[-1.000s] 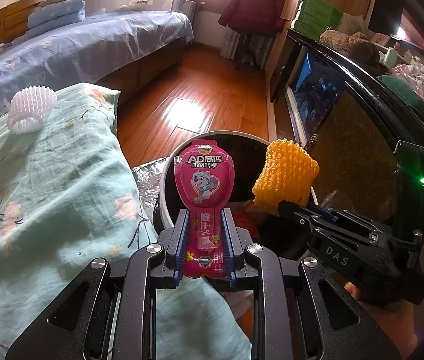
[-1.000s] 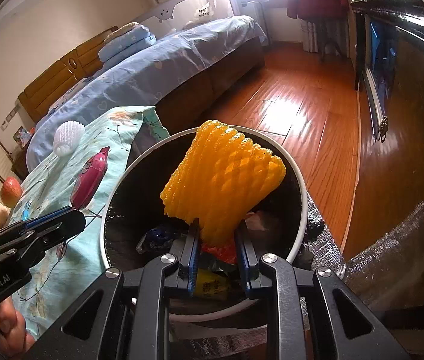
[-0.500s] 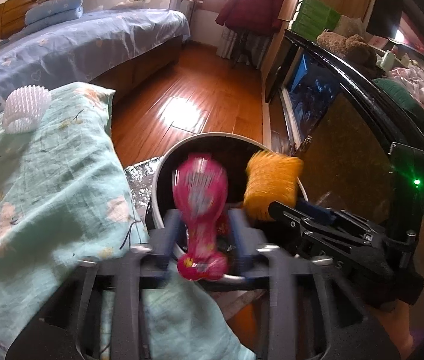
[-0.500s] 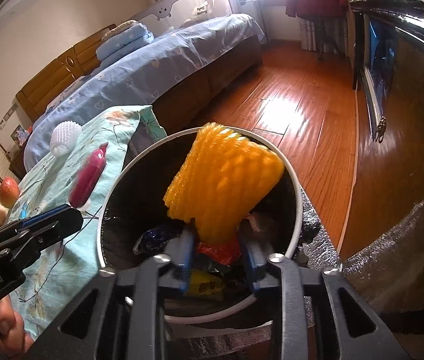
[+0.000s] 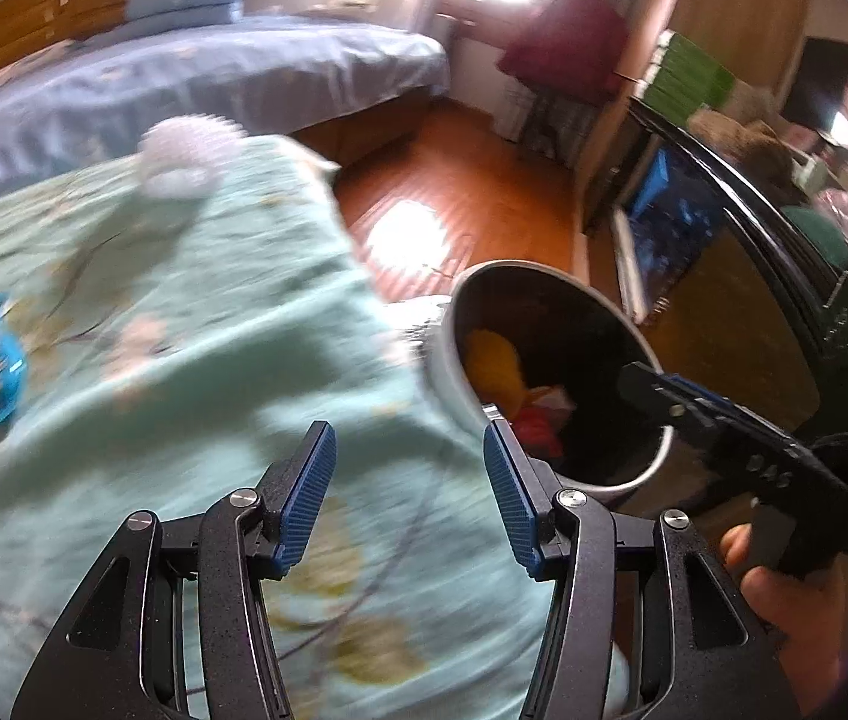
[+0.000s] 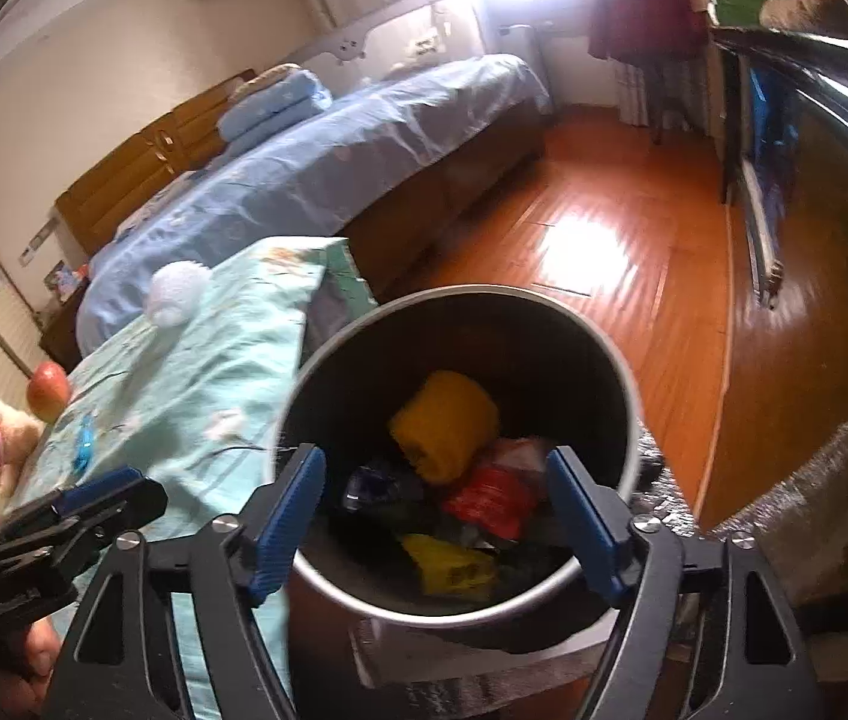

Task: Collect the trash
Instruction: 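Open both tools to drop the tube and net into the bin, then move both open tools back over the bed toward the blue tube and white net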

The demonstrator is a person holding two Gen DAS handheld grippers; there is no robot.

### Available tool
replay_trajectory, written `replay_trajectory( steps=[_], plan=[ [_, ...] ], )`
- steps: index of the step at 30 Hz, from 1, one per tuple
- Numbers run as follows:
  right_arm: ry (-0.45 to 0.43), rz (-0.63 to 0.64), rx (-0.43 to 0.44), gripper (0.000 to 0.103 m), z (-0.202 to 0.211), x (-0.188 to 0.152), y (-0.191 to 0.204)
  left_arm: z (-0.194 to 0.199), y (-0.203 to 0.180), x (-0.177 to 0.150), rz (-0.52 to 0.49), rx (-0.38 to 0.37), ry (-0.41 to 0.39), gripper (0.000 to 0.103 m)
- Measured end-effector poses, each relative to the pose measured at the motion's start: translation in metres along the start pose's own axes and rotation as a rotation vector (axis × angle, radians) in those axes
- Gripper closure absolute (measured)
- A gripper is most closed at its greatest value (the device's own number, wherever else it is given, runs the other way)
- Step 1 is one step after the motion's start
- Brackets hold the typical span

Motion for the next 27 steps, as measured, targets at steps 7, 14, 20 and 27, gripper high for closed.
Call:
replay_trajectory(
  steps=[7, 14, 20, 27],
  plan=[
    [0.004, 0.042, 0.078, 0.018, -0.009, 0.000, 0.039, 0.023, 0.054, -0.007, 0.095, 0.064, -0.036, 0.051],
    [0.027, 0.093, 0.137, 0.016, -0.023, -0.001, 0.082, 0.040, 0.101, -0.016, 0.172, 0.134, -0.061, 0.051],
    [0.039, 0.134, 0.176, 0.012, -0.036, 0.002, 0.115, 0.047, 0.133, -0.015, 0.224, 0.189, -0.079, 0.048],
    [0.047, 0.187, 0.216, 0.012, -0.058, 0.016, 0.151, 0.042, 0.158, -0.004, 0.261, 0.235, -0.078, 0.047]
  ],
)
Point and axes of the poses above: each gripper's, at about its wrist camera, not at the fingertips, and z roughly against the way its jaws point, y to its left, x to its top, the point moved 1 cm from there along -z, roughly the way its jaws point, and after that the axes turned 3 degrees about z, right-handed, at the moved point
